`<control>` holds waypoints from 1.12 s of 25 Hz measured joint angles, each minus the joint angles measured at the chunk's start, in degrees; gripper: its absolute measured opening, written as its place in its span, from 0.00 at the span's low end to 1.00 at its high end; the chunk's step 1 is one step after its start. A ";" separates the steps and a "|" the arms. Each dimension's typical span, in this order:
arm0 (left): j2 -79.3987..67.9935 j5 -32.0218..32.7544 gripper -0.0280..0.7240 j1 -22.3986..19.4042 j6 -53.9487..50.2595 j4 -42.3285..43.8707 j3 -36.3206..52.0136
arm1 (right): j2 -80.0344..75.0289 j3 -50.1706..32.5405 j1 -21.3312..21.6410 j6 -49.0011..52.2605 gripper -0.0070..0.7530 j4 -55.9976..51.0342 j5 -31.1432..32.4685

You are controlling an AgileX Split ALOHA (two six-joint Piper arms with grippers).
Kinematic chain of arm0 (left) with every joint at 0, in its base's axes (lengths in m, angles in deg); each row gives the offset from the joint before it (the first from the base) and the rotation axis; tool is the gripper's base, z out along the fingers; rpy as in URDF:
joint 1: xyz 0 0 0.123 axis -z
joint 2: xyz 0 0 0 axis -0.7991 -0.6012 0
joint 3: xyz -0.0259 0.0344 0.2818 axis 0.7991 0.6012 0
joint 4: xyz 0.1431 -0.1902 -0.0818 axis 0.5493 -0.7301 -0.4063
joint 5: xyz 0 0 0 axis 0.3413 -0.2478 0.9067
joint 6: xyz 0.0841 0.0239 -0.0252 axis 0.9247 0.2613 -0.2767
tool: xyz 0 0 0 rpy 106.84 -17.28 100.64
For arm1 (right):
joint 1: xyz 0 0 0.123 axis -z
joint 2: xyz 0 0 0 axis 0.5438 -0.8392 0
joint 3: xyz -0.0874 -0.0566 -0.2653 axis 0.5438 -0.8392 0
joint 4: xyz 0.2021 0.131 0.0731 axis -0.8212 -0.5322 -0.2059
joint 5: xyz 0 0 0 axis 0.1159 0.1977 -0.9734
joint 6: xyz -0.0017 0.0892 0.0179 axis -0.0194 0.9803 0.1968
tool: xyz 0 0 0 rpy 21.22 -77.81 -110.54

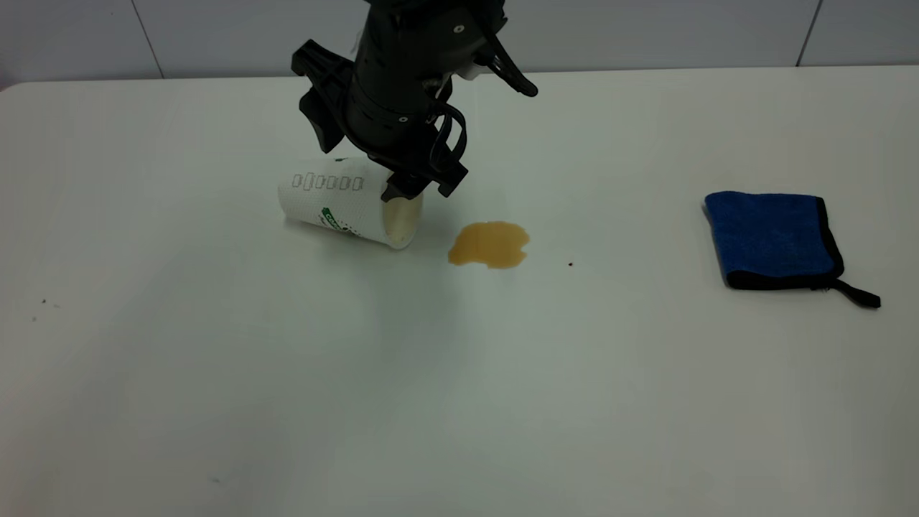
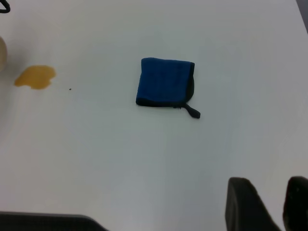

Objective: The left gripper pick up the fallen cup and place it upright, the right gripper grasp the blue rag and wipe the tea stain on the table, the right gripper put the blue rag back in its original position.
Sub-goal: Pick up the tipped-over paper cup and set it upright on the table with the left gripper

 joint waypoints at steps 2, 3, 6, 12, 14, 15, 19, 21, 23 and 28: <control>-1.08 -0.62 0.94 0.00 -1.31 2.16 -0.38 | 0.00 0.00 0.00 0.00 0.32 0.00 0.00; -1.58 -0.80 0.94 0.00 -2.47 3.86 -0.45 | 0.00 0.00 0.00 0.00 0.32 0.00 0.00; -3.33 -1.15 0.94 0.00 -5.60 8.71 -0.45 | 0.00 0.00 0.00 0.00 0.32 0.00 0.00; -5.83 -1.81 0.89 -0.12 -8.87 15.52 -0.50 | 0.00 0.00 0.00 0.00 0.32 0.00 0.00; -6.21 -1.98 0.82 -0.59 -9.13 16.69 -0.50 | 0.00 0.00 0.00 0.00 0.32 0.00 0.00; -6.31 -1.92 0.76 -0.93 -9.13 17.03 -0.50 | 0.00 0.00 0.00 0.00 0.32 0.00 0.00; -6.42 2.23 0.45 -2.04 -8.06 17.86 -0.52 | 0.00 0.00 0.00 0.00 0.32 0.00 0.00; -6.42 4.98 0.24 -2.16 -6.52 19.42 -0.52 | 0.00 0.00 0.00 0.00 0.32 0.00 0.00; -6.08 7.59 0.10 -2.16 -3.90 21.18 -0.52 | 0.00 0.00 0.00 0.00 0.32 0.00 0.00; 0.10 11.09 0.05 -2.29 7.03 19.94 -0.52 | 0.00 0.00 0.00 0.00 0.32 0.00 0.00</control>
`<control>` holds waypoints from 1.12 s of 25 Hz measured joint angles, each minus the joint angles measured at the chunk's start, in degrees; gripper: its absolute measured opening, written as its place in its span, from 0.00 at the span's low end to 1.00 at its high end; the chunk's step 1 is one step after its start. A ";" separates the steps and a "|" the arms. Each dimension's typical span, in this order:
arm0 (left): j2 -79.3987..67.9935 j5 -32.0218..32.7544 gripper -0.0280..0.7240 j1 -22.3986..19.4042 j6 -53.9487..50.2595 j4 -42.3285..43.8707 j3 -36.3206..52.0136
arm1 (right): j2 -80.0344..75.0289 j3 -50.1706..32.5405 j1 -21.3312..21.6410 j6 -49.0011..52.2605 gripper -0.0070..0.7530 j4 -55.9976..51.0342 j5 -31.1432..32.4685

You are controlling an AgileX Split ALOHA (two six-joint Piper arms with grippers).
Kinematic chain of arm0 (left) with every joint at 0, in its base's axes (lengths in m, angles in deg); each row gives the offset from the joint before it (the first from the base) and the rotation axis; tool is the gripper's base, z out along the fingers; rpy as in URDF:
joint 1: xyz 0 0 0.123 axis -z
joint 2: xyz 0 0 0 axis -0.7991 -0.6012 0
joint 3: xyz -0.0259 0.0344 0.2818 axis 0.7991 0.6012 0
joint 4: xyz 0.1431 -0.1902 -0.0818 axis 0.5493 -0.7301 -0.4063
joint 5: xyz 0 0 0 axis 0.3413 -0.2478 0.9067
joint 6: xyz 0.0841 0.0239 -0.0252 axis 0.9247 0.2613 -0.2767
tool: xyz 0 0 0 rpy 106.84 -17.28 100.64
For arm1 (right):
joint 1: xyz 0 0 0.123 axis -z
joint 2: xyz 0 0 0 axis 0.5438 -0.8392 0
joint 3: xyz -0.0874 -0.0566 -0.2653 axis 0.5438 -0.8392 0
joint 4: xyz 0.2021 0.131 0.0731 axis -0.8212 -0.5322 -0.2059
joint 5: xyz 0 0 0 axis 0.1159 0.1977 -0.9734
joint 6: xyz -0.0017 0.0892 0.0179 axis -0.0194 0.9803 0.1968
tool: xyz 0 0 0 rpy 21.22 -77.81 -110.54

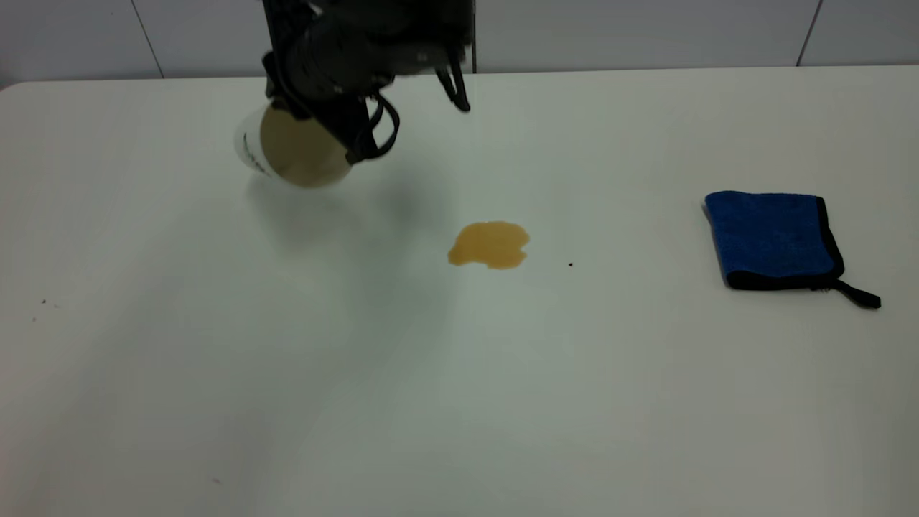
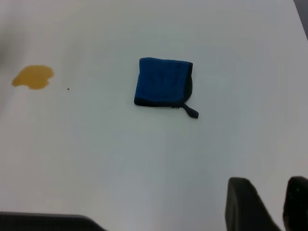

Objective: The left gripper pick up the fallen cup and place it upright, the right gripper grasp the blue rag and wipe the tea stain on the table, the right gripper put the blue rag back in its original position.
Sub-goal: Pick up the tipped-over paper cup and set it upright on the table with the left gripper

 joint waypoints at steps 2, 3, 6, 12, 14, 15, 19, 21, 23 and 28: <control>4.87 -0.70 0.05 -0.62 4.44 -3.08 0.00 | 0.00 0.00 0.00 0.00 0.32 0.00 0.00; 6.94 -1.42 0.05 -1.16 7.16 -5.56 0.00 | 0.00 0.00 0.00 0.00 0.32 0.00 0.00; 13.80 -2.84 0.05 -3.49 14.93 -14.33 0.00 | 0.00 0.00 0.00 0.00 0.32 0.00 0.00; 21.57 -5.16 0.05 -10.78 27.40 -34.72 0.00 | 0.00 0.00 0.00 0.00 0.32 0.00 0.00; 22.07 -5.28 0.05 -13.81 30.91 -40.91 0.00 | 0.00 0.00 0.00 0.00 0.32 0.00 0.00; 22.07 -5.28 0.05 -15.50 32.70 -44.31 0.00 | 0.00 0.00 0.00 0.00 0.32 0.00 0.00; 21.07 -5.65 0.05 -21.15 40.29 -57.41 0.00 | 0.00 0.00 0.00 0.00 0.32 0.00 0.00; 20.27 -5.93 0.05 -23.04 44.50 -63.19 0.00 | 0.00 0.00 0.00 0.00 0.32 0.00 0.00; 19.05 -6.50 0.05 -24.60 47.07 -67.92 0.00 | 0.00 0.00 0.00 0.00 0.32 0.00 0.00; 14.53 -9.59 0.05 -26.79 48.35 -74.93 0.00 | 0.00 0.00 0.00 0.00 0.32 0.00 0.00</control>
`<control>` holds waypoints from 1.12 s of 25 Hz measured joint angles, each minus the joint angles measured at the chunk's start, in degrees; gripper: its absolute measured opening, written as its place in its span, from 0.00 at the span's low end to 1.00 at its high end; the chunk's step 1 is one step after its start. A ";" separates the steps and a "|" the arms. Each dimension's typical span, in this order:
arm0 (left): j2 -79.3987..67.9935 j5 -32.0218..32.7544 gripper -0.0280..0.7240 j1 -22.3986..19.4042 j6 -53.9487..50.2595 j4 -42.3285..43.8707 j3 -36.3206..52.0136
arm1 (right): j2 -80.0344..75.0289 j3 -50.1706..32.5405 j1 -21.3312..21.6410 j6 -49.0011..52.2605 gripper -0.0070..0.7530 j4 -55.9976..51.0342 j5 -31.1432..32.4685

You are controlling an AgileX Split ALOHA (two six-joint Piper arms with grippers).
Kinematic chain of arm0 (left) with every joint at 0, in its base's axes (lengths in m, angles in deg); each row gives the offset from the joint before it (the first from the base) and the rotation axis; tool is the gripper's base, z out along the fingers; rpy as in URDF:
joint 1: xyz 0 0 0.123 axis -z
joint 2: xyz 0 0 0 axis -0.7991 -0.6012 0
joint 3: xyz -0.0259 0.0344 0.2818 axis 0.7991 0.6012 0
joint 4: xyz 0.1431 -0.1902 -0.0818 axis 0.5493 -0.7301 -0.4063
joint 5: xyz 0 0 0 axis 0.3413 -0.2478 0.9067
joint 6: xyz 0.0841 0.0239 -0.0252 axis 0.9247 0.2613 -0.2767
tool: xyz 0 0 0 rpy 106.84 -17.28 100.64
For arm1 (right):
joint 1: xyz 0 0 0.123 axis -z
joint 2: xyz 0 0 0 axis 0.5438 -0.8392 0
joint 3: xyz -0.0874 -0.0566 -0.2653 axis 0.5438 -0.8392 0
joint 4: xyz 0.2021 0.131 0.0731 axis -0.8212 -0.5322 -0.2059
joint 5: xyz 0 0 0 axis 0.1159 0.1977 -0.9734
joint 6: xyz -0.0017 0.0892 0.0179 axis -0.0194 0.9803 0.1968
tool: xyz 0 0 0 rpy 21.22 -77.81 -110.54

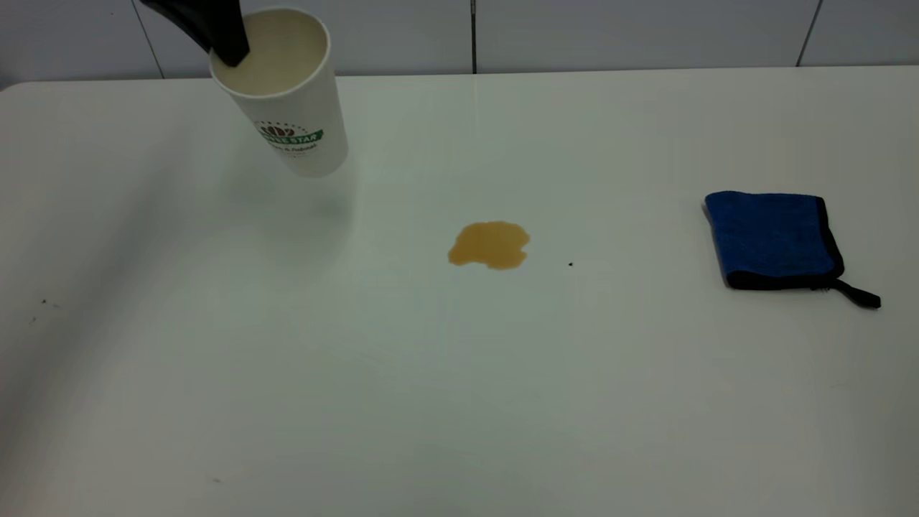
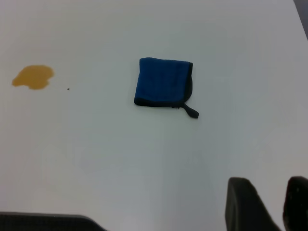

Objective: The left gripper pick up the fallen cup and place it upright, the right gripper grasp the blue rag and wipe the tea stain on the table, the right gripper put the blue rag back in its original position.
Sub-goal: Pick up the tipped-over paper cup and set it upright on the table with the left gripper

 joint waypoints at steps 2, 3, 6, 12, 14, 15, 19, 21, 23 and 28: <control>-1.87 -1.09 0.05 -0.24 0.06 -1.22 0.00 | 0.00 0.00 0.00 0.00 0.32 0.00 0.00; -2.75 -1.56 0.05 -0.24 -0.07 -1.42 0.00 | 0.00 0.00 0.00 0.00 0.32 0.00 0.00; -4.80 -2.53 0.06 -0.24 -0.65 -1.72 0.00 | 0.00 0.00 0.00 0.00 0.32 0.00 0.00; -7.70 -3.20 0.13 -0.24 -1.37 -2.03 0.00 | 0.00 0.00 0.00 0.00 0.32 0.00 0.00; -8.20 -3.40 0.16 -0.24 -1.43 -2.08 0.00 | 0.00 0.00 0.00 0.00 0.32 0.00 0.00; -8.32 -3.59 0.19 -0.24 -1.49 -2.08 0.00 | 0.00 0.00 0.00 0.00 0.32 0.00 0.00; -8.32 -3.98 0.37 -0.24 -2.24 -2.03 0.00 | 0.00 0.00 0.00 0.00 0.32 0.00 0.00; -8.34 -3.98 0.52 -0.24 -2.53 -1.67 -0.06 | 0.00 0.00 0.00 0.00 0.32 0.00 0.00; -8.34 -2.84 0.72 -0.24 -2.81 -0.65 -1.08 | 0.00 0.00 0.00 0.00 0.32 0.00 0.00; -6.71 5.32 0.99 -0.24 -3.74 3.49 -6.97 | 0.00 0.00 0.00 0.00 0.32 0.00 0.00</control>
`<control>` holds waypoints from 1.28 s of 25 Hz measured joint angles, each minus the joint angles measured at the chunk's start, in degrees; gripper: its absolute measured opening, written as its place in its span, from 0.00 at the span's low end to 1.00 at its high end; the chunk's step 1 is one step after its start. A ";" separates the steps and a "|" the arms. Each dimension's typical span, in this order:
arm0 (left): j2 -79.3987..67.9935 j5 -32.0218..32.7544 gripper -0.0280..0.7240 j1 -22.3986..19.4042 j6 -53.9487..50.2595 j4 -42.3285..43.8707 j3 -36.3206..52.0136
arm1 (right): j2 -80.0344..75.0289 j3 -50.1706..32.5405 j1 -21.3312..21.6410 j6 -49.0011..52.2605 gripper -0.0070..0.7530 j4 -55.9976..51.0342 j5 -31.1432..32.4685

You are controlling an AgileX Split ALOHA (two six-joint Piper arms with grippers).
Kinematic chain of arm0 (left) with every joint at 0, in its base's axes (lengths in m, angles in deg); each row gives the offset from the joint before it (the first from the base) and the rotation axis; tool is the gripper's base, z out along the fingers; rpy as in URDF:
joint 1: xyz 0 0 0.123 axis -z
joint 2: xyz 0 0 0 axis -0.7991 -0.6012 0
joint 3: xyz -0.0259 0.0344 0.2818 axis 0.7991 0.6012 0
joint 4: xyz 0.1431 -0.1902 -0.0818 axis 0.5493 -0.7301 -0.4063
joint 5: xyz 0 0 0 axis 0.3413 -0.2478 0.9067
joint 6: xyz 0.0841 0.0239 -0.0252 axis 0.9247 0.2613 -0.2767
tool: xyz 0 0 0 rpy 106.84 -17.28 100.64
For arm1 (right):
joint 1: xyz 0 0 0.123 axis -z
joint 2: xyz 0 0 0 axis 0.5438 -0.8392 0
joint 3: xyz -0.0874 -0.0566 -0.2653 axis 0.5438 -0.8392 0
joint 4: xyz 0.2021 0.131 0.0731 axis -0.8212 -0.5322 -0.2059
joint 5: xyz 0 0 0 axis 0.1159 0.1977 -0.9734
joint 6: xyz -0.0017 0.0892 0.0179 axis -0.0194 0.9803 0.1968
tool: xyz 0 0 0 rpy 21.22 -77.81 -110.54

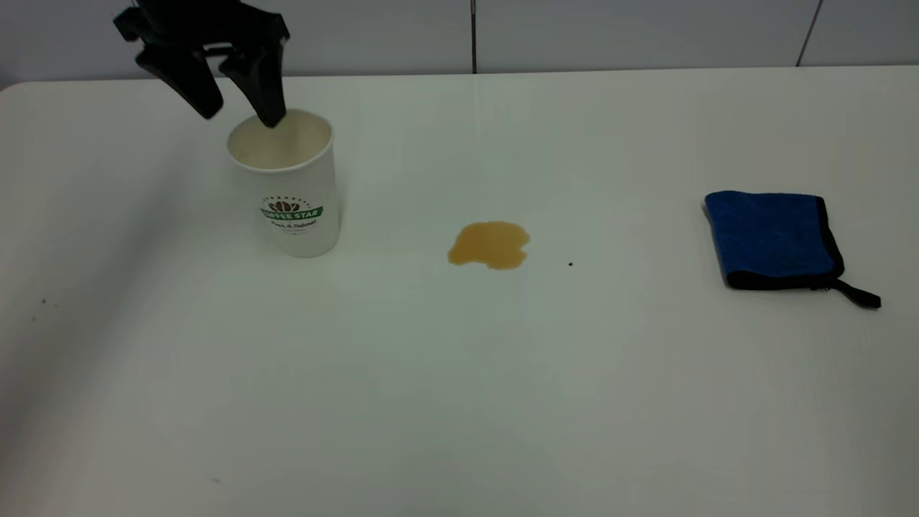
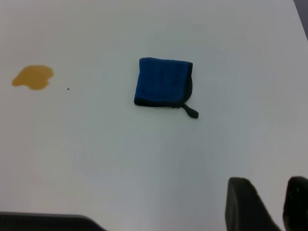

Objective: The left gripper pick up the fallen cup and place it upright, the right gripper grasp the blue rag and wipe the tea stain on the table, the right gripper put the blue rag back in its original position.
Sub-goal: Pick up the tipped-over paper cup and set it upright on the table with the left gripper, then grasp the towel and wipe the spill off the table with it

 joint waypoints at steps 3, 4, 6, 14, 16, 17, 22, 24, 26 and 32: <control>2.84 7.07 0.98 0.00 -0.88 1.26 -4.68 | 0.00 0.00 0.00 0.00 0.32 0.00 0.00; 3.97 9.75 0.97 0.00 -1.20 1.67 -6.45 | 0.00 0.00 0.00 0.00 0.32 0.00 0.00; 6.15 14.73 0.95 0.00 -1.83 2.58 -9.50 | 0.00 0.00 0.00 0.00 0.32 0.00 0.00; 18.53 15.34 0.82 0.00 -2.26 3.22 -13.97 | 0.00 0.00 0.00 0.00 0.32 0.00 0.00; 22.81 15.34 0.81 0.00 -2.45 3.22 -11.47 | 0.00 0.00 0.00 0.00 0.32 0.00 0.00; 25.59 15.34 0.81 0.00 -2.51 3.31 -9.55 | 0.00 0.00 0.00 0.00 0.32 0.00 0.00; 41.91 15.34 0.81 0.00 -4.90 5.77 6.38 | 0.00 0.00 0.00 0.00 0.32 0.00 0.00; 48.76 15.34 0.80 0.00 -5.28 6.02 12.86 | 0.00 0.00 0.00 0.00 0.32 0.00 0.00; 55.80 15.34 0.80 0.00 -5.28 6.02 19.91 | 0.00 0.00 0.00 0.00 0.32 0.00 0.00; 78.76 15.34 0.80 0.00 -6.01 6.19 38.08 | 0.00 0.00 0.00 0.00 0.32 0.00 0.00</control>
